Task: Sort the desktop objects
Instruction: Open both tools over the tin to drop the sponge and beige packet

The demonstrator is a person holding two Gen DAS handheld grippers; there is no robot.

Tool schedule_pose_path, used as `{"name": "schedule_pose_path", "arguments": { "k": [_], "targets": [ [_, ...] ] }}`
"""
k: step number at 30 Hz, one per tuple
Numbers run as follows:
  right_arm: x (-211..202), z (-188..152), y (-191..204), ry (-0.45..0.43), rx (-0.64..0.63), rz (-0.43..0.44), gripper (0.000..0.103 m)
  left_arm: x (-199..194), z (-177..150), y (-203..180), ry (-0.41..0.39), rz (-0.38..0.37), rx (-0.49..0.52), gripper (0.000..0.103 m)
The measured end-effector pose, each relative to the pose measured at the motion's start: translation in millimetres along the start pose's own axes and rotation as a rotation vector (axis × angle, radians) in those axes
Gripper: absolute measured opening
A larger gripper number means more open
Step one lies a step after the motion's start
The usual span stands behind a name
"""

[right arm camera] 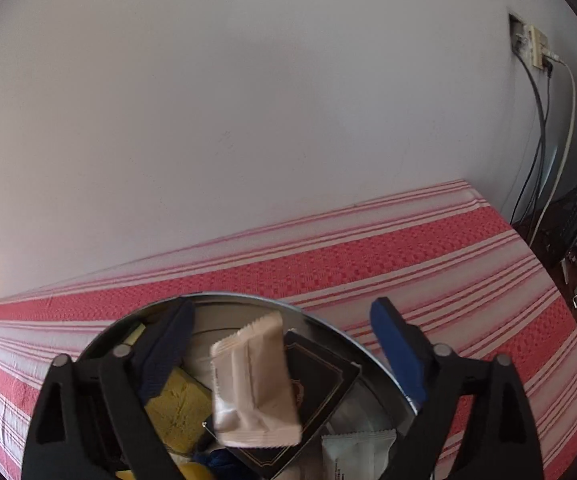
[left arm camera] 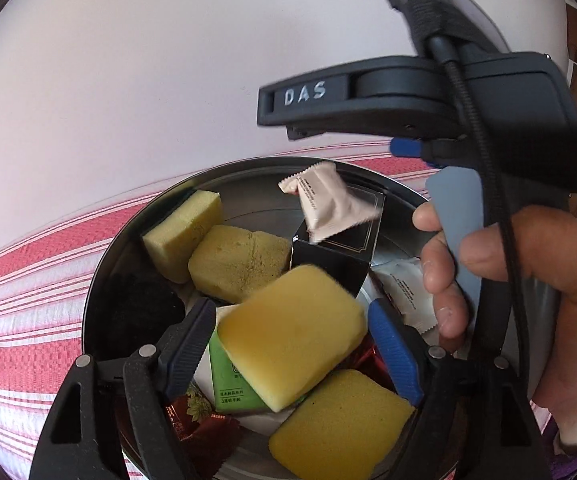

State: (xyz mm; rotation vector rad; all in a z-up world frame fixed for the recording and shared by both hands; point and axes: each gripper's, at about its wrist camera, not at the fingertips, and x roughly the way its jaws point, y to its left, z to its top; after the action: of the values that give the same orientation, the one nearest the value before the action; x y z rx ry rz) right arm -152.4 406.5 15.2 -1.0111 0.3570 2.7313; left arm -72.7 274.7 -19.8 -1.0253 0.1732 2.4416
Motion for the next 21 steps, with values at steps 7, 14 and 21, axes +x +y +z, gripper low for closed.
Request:
{"name": "schedule_pose_path", "arguments": {
  "k": [7,14,21],
  "targets": [
    [-29.3,-1.2,-22.3,-0.021,0.081,-0.057,0.103,-2.7,-0.2,0.8,0.003,0.006,-0.011,0.095],
    [-37.9,-13.7,-7.5,0.045,0.01,-0.125,0.102,-5.7,1.8,0.2,0.027,0.029,0.017,0.095],
    [-59.8,-27.8,5.7,0.066,-0.049,-0.323,0.102,-21.4,-0.8,23.2,0.028,0.015,-0.059,0.095]
  ]
}}
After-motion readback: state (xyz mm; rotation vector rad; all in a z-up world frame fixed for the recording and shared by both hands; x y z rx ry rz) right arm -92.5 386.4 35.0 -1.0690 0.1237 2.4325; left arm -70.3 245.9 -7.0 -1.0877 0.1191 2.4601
